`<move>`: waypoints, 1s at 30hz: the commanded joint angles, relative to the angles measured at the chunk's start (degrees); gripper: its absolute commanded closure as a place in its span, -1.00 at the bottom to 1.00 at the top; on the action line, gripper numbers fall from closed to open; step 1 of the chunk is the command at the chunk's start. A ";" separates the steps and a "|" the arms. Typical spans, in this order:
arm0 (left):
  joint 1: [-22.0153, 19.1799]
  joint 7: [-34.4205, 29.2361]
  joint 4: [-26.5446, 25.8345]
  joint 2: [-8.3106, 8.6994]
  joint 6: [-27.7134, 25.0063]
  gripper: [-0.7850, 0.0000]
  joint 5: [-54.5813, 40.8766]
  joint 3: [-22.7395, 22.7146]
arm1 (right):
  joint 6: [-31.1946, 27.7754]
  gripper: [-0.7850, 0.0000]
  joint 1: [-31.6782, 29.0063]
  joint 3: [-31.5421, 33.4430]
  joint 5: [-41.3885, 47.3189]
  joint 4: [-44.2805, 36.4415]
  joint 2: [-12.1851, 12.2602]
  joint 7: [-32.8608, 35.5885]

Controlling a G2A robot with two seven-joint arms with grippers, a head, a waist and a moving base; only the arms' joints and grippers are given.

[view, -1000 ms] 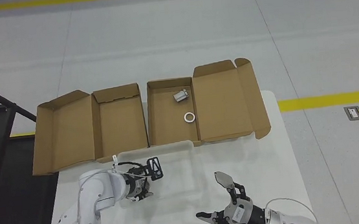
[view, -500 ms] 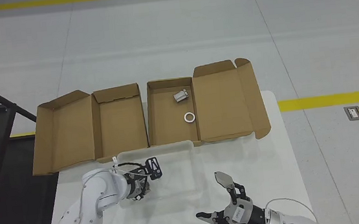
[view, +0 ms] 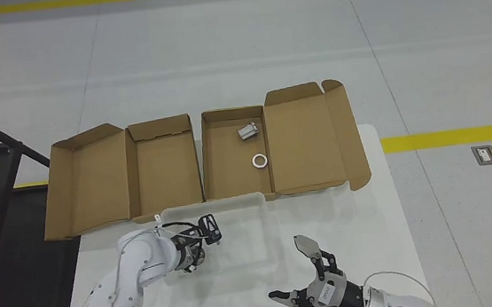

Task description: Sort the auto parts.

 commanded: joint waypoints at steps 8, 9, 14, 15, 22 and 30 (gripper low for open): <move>-0.97 0.50 1.48 -0.27 2.26 0.10 1.02 1.41 | 0.00 -1.00 -0.01 0.00 0.00 0.00 0.00 0.00; -1.04 0.58 1.64 -0.29 2.53 0.08 1.10 1.47 | 0.00 -1.00 -0.01 0.00 0.00 0.00 0.00 0.00; -1.55 0.89 2.39 -0.35 2.74 0.09 1.06 1.81 | 0.00 -1.00 -0.01 0.00 0.00 0.00 0.00 0.00; -1.68 0.91 2.62 -0.38 2.73 0.11 0.99 1.92 | 0.00 -1.00 -0.01 0.00 0.00 0.00 0.00 0.00; -2.19 0.92 3.31 -0.46 2.94 0.24 0.82 2.44 | 0.00 -1.00 -0.01 0.00 0.00 0.00 0.00 0.00; -2.56 -1.25 3.80 -0.38 1.19 0.35 -0.98 2.75 | 0.00 -1.00 -0.01 0.00 0.00 0.00 0.00 0.00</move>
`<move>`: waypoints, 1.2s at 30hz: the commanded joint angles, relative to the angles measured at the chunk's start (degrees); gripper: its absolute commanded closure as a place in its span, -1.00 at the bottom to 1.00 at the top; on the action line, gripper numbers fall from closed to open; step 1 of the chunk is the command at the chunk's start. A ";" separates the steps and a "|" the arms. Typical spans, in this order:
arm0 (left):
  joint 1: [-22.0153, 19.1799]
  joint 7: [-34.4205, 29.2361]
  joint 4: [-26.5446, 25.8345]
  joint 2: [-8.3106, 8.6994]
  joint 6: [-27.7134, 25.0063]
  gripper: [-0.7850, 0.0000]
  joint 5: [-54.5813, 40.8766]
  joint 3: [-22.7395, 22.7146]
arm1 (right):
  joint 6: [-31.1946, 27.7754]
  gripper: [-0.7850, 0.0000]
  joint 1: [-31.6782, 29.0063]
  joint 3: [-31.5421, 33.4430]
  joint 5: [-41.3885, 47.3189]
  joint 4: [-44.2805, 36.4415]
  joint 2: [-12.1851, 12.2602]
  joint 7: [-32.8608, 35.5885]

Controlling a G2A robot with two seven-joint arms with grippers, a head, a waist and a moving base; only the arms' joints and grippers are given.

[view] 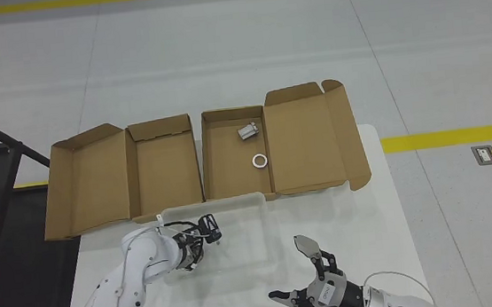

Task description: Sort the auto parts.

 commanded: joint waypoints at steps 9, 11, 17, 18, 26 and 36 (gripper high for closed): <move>-1.13 -2.00 0.98 -0.18 -0.59 1.00 -1.76 1.31 | 0.00 -1.00 -0.01 0.00 0.00 0.00 0.00 0.00; -1.03 -1.46 0.47 -0.10 -1.31 1.00 -2.27 1.22 | 0.00 -1.00 -0.01 0.00 0.00 0.00 0.00 0.00; 2.05 0.99 -5.34 1.28 -4.42 1.00 -3.26 -2.31 | 0.00 -1.00 -0.01 0.00 0.00 0.00 0.00 0.00; 3.07 1.55 -6.88 1.68 -4.98 1.00 -3.64 -3.45 | 0.00 -1.00 -0.01 0.00 0.00 0.00 0.00 0.00; 14.41 6.84 -23.54 4.81 -4.51 1.00 -4.92 -17.28 | 0.00 -1.00 -0.01 0.00 0.00 0.00 0.00 0.00; 25.63 21.45 -31.50 6.47 -5.49 1.00 -10.65 -33.98 | 0.00 -1.00 -0.01 0.00 0.00 0.00 0.00 0.00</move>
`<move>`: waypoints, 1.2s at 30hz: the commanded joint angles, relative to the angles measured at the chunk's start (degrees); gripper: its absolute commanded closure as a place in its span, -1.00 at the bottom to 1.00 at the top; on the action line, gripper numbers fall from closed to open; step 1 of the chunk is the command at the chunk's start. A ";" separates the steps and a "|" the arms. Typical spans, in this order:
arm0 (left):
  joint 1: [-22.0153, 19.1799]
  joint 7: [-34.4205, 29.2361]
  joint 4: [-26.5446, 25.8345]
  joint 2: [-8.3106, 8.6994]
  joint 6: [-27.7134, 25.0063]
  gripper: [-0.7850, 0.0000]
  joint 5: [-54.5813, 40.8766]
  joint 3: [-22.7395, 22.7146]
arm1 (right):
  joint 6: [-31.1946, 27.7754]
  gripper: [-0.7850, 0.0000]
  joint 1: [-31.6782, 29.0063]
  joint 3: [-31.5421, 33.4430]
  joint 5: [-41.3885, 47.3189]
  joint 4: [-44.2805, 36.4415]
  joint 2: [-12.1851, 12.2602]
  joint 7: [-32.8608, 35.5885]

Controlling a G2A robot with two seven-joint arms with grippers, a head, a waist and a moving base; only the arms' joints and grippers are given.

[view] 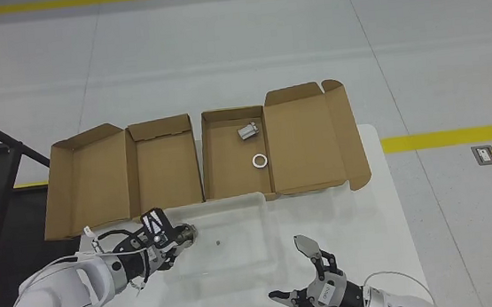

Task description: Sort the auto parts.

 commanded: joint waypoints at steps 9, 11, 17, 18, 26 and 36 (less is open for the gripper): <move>-0.07 -0.08 0.02 -0.01 0.01 1.00 0.07 0.18 | 0.00 -1.00 -0.01 0.00 0.00 0.00 0.00 0.00; -0.07 -0.08 0.02 -0.01 0.01 1.00 0.07 0.18 | 0.00 -1.00 -0.01 0.00 0.00 0.00 0.00 0.00; -9.11 1.74 7.03 -0.73 12.32 1.00 -6.99 2.68 | 0.00 -1.00 -0.01 0.00 0.00 0.00 0.00 0.00; -11.11 1.10 8.79 -0.85 12.84 1.00 -8.53 3.81 | 0.00 -1.00 -0.01 0.00 0.00 0.00 0.00 0.00; -38.38 -2.52 35.60 -3.89 22.75 1.00 -14.26 18.98 | 0.00 -1.00 -0.01 0.00 0.00 0.00 0.00 0.00; -59.87 -4.47 66.21 -10.15 25.68 1.00 -14.44 35.74 | 0.00 -1.00 -0.01 0.00 0.00 0.00 0.00 0.00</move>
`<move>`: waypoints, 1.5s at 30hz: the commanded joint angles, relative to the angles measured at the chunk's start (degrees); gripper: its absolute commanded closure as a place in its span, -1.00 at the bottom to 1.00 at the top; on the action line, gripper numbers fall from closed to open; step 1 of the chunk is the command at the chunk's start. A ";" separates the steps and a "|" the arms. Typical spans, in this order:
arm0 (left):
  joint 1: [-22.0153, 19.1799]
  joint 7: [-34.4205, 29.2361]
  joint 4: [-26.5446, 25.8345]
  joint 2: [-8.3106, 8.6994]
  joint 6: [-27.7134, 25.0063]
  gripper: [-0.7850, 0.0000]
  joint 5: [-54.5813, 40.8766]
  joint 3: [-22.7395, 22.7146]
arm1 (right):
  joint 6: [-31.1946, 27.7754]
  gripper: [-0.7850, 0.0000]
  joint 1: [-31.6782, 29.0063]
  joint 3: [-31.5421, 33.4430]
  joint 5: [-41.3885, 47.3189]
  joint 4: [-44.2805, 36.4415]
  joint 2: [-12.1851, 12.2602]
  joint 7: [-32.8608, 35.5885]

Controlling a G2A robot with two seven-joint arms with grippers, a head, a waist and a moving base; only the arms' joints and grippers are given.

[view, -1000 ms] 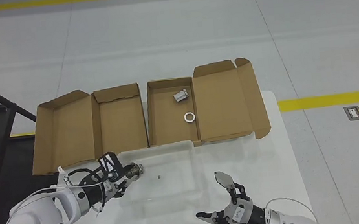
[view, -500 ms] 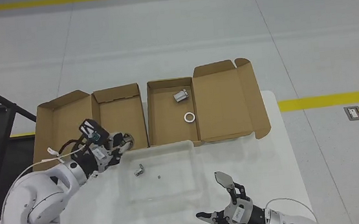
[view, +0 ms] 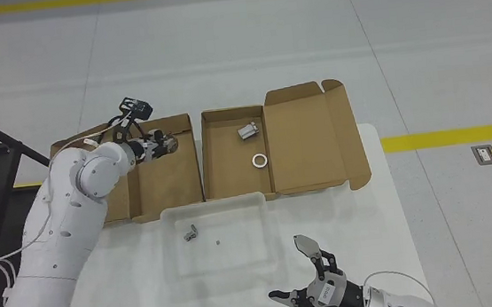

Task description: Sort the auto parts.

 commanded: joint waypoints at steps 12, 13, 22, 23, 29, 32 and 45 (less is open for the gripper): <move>-6.86 4.65 17.47 -6.06 1.69 1.00 4.52 10.47 | 0.00 -1.00 0.00 0.00 0.00 0.00 0.00 0.00; -7.19 4.90 18.30 -6.40 1.63 0.69 4.45 10.72 | 0.00 -1.00 0.00 0.00 0.00 0.00 0.00 0.00; -9.44 6.33 23.92 -8.07 -1.46 -0.65 3.25 11.04 | 0.00 -1.00 0.00 0.00 0.00 0.00 0.00 0.00; -9.56 6.35 24.21 -8.09 -1.94 -0.63 2.95 10.89 | 0.00 -1.00 0.00 0.00 0.00 0.00 0.00 0.00; -10.28 6.89 25.24 -7.32 -9.50 -0.58 0.48 8.79 | 0.00 -1.00 0.00 0.00 0.00 0.00 0.00 0.00; -9.69 6.90 24.04 -6.08 -17.29 -0.58 -1.68 6.86 | 0.00 -1.00 0.00 0.00 0.00 0.00 0.00 0.00; 11.62 1.21 -10.23 4.47 -32.15 -0.72 -4.10 -8.71 | 0.00 -1.00 0.00 0.00 0.00 0.00 0.00 0.00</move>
